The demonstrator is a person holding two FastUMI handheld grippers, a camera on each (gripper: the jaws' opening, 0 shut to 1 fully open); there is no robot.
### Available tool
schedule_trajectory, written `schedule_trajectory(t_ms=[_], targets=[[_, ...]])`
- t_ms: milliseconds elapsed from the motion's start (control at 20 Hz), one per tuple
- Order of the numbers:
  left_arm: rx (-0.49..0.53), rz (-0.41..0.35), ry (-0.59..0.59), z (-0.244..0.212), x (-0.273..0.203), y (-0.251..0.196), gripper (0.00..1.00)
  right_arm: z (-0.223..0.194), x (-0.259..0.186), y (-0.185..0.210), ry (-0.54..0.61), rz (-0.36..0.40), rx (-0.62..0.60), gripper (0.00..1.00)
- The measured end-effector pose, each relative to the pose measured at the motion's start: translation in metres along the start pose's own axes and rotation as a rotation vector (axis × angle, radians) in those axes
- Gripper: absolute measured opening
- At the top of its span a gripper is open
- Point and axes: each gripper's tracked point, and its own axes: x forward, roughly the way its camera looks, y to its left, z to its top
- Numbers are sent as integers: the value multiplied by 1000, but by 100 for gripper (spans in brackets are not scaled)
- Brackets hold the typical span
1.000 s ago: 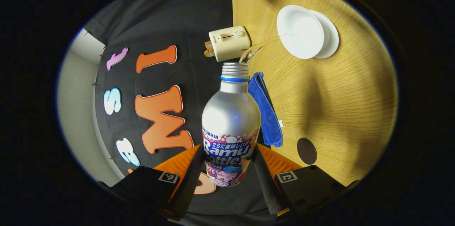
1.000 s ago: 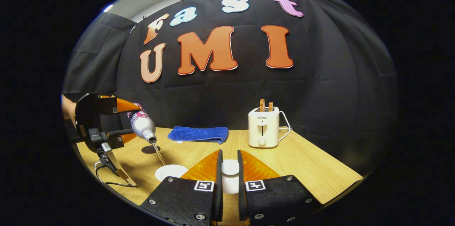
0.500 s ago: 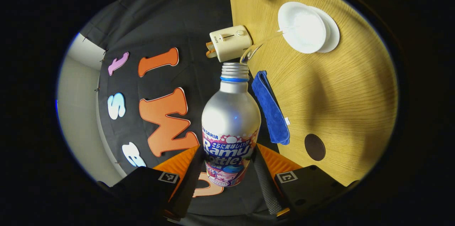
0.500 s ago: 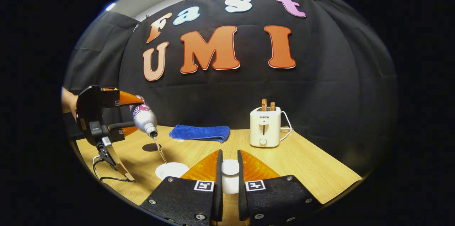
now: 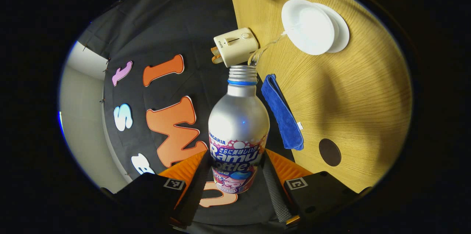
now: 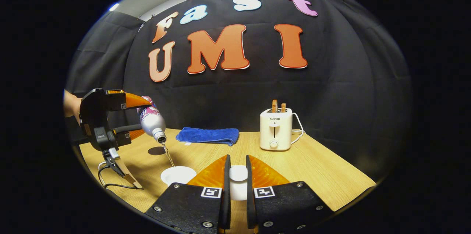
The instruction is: Open the teacup lid with one hand, grasp the water bottle and pour water into the teacup with the other hand; after pouring, place the water bottle on the coaster and then close the teacup lid.
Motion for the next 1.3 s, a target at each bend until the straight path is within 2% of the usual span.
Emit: schedule_trajectory(t_ms=[1050,1300], targets=[[120,19,-77,24,3,-12,85,-5,8,21,20,43,-20,17],[107,35,-93,28,2,-13,84,-6,10,26,25,52,-24,18]])
